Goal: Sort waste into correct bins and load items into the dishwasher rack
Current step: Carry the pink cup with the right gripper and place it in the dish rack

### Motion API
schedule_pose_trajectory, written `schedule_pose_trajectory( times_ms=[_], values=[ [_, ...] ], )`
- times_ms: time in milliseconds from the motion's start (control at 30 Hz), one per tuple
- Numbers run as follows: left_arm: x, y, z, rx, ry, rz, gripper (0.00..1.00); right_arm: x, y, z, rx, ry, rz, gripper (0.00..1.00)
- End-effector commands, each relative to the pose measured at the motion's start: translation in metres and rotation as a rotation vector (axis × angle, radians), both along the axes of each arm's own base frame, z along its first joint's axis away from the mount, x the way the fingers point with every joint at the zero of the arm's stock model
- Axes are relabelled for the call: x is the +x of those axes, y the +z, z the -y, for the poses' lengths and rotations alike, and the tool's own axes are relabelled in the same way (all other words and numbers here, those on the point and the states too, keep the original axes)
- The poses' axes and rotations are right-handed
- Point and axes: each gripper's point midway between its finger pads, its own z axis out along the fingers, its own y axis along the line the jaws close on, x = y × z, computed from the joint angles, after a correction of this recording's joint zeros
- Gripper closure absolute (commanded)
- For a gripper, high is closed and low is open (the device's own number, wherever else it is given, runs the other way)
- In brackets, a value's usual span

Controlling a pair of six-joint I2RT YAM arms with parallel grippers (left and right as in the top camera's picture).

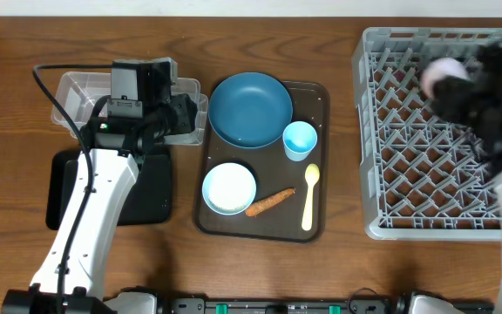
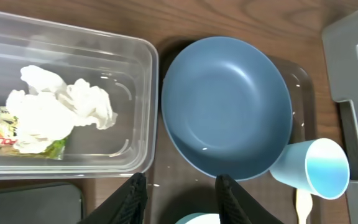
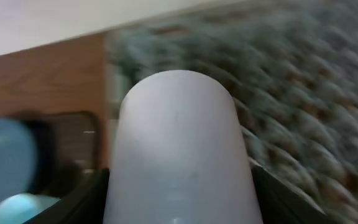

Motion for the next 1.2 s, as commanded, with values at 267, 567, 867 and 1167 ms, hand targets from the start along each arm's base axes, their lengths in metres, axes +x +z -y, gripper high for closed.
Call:
schedule_pose_trajectory(
  times_ms=[267,567,867,1167],
  values=[
    [0.003,0.003,-0.005,0.032,0.006,0.016,0.60,-0.068,-0.022,0.163,0.049,-0.598,-0.096,0.99],
    [0.003,0.003,-0.005,0.032,0.006,0.016,0.60,-0.071,-0.018,0.220,0.079,-0.684,-0.252,0.99],
    [0.001,0.002,-0.005,0.033,0.006,0.005,0.60,-0.067,-0.085,0.239,0.145,-0.703,-0.461,0.99],
    [0.001,0.002,-0.005,0.033,0.006,0.004,0.60,-0.058,-0.122,0.248,0.166,-0.699,-0.514,0.99]
  ],
)
